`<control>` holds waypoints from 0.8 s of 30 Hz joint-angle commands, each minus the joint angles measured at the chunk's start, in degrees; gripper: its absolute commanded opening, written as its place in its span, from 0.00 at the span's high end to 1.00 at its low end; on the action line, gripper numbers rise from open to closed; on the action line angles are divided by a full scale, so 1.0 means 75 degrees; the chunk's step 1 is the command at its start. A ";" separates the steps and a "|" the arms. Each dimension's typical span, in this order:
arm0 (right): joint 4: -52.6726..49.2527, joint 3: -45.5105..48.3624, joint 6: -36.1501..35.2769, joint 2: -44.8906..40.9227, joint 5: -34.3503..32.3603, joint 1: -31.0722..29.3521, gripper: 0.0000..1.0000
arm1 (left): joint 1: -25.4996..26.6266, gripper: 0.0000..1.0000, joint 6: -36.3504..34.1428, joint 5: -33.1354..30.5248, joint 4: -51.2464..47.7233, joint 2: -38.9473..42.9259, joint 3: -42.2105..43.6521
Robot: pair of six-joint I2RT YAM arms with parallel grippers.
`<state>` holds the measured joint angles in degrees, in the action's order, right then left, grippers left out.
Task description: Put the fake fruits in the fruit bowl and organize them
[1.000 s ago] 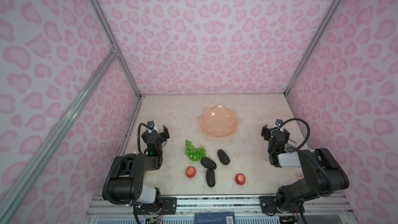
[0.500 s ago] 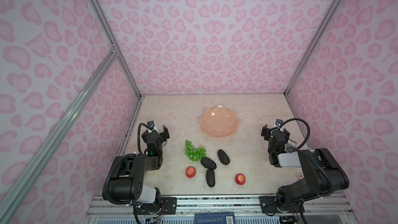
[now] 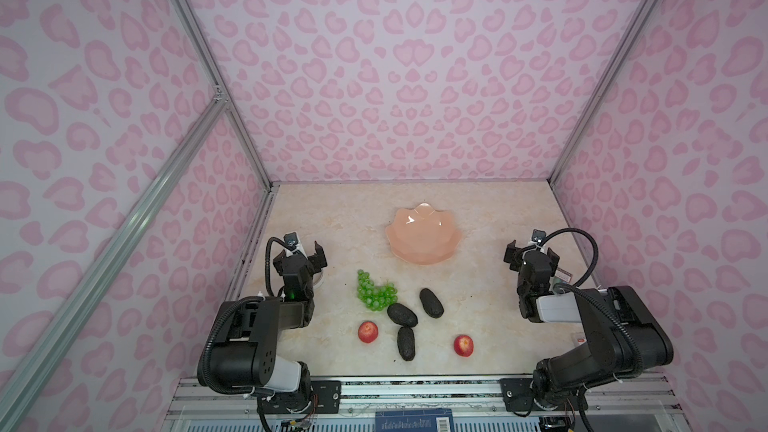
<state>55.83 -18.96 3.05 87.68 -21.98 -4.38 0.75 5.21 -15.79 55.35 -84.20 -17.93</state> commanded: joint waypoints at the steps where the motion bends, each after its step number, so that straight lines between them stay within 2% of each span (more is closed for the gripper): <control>1: -0.0423 -0.0237 -0.0259 -0.0369 -0.0229 -0.0175 0.01 | 0.0004 0.00 0.0008 0.0031 0.0328 0.0046 0.0017; 3: -0.2784 -0.1142 -0.0103 -0.1086 -0.0687 -0.0460 0.01 | 0.0017 0.01 -0.0010 -0.0044 -0.0442 0.0492 -0.0264; 5: -0.5262 -0.2250 0.0535 -0.1802 -0.0547 -0.0646 0.01 | 0.0038 0.05 -0.0013 -0.0156 -0.1969 0.1303 -0.0806; 7: -0.6766 -0.3079 0.1646 -0.2294 -0.0165 -0.0775 0.01 | 0.0027 0.04 0.0789 -0.0265 -0.2761 0.1960 -0.1158; 8: -0.7535 -0.3419 0.2230 -0.2517 0.0555 -0.0728 0.01 | 0.0023 0.04 0.1021 0.0135 -0.3103 0.2251 -0.1364; 10: -0.7744 -0.3431 0.2037 -0.2824 0.2450 -0.0656 0.01 | 0.0025 0.05 0.1272 0.0812 -0.4043 0.2582 -0.1965; 12: -0.7765 -0.3298 0.2050 -0.3092 0.3068 -0.0911 0.07 | 0.0040 0.05 0.1633 0.1156 -0.5039 0.2806 -0.2522; 13: -0.8033 -0.3316 0.2076 -0.3194 0.3076 -0.1281 0.09 | 0.0063 0.05 0.1971 0.1223 -0.5396 0.2922 -0.2731; 16: -0.9108 -0.3548 0.1973 -0.3150 0.2296 -0.2649 0.09 | 0.0175 0.06 0.2752 0.1993 -0.5728 0.3242 -0.2871; 19: -0.9805 -0.3636 0.2196 -0.2727 0.1806 -0.4062 0.09 | 0.0574 0.07 0.2856 0.2160 -0.6354 0.3531 -0.2869; 24: -0.9610 -0.3536 0.2885 -0.1640 0.1685 -0.5637 0.10 | 0.0824 0.07 0.3088 0.2536 -0.7343 0.4372 -0.2500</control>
<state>-13.85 -46.02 21.32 72.18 -7.66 -42.33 6.35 25.80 0.03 6.85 -54.57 -38.02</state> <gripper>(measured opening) 0.899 0.931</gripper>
